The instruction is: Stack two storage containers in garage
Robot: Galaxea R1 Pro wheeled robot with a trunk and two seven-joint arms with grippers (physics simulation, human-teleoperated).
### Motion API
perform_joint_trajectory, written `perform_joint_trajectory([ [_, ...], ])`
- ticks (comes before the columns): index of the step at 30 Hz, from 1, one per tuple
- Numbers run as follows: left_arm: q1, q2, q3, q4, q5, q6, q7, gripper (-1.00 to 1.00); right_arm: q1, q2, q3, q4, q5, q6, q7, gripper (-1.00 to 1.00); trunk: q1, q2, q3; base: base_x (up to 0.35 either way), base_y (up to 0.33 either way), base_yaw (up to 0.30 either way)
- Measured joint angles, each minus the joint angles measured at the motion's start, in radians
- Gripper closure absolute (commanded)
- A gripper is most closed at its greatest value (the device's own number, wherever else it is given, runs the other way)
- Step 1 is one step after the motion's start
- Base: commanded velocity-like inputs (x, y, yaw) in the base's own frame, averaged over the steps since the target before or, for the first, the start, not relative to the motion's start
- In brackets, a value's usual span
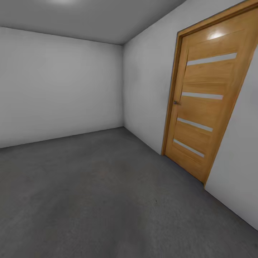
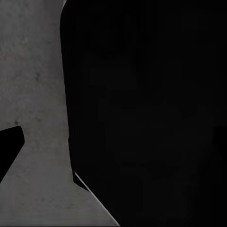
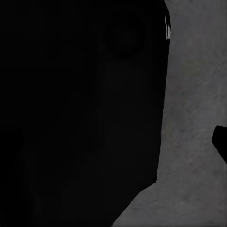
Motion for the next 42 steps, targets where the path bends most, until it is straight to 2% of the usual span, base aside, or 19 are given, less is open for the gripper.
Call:
perform_joint_trajectory([
  [6,-0.002,0.002,0.003,-0.020,0.003,-0.009,0.003,-1.00,0.000,0.001,0.031,-0.001,0.008,0.001,0.000,-1.00,0.000,0.000,0.000,0.000,0.000,0.000],
  [12,-0.002,0.001,0.003,-0.028,0.003,-0.010,0.003,-1.00,0.000,0.003,0.061,0.000,-0.022,-0.004,0.001,-1.00,0.000,0.000,0.000,0.000,0.000,0.000],
  [18,-0.001,0.001,0.004,-0.029,0.003,-0.010,0.003,-1.00,0.000,0.004,0.094,0.000,-0.026,-0.004,0.001,-1.00,0.000,0.000,0.000,0.000,0.000,-0.013],
  [34,-0.001,0.001,0.004,-0.029,0.003,-0.010,0.002,-1.00,0.000,0.004,0.185,0.000,-0.028,-0.004,0.001,-1.00,0.000,0.000,0.000,0.000,0.000,-0.223],
  [35,-0.001,0.001,0.004,-0.029,0.003,-0.010,0.002,-1.00,0.000,0.005,0.469,0.000,-0.028,-0.004,0.001,-1.00,0.000,0.000,0.000,0.000,0.000,-0.248],
  [36,-0.001,0.001,0.004,-0.029,0.003,-0.010,0.001,-1.00,0.000,0.005,0.572,0.000,-0.028,-0.004,0.001,-1.00,0.000,0.000,0.000,0.000,0.000,-0.248],
  [42,-0.001,0.001,0.004,-0.029,0.003,-0.010,0.002,-1.00,0.000,0.005,0.576,0.000,-0.028,-0.004,0.001,-1.00,0.000,0.000,0.000,0.000,0.000,-0.248],
])
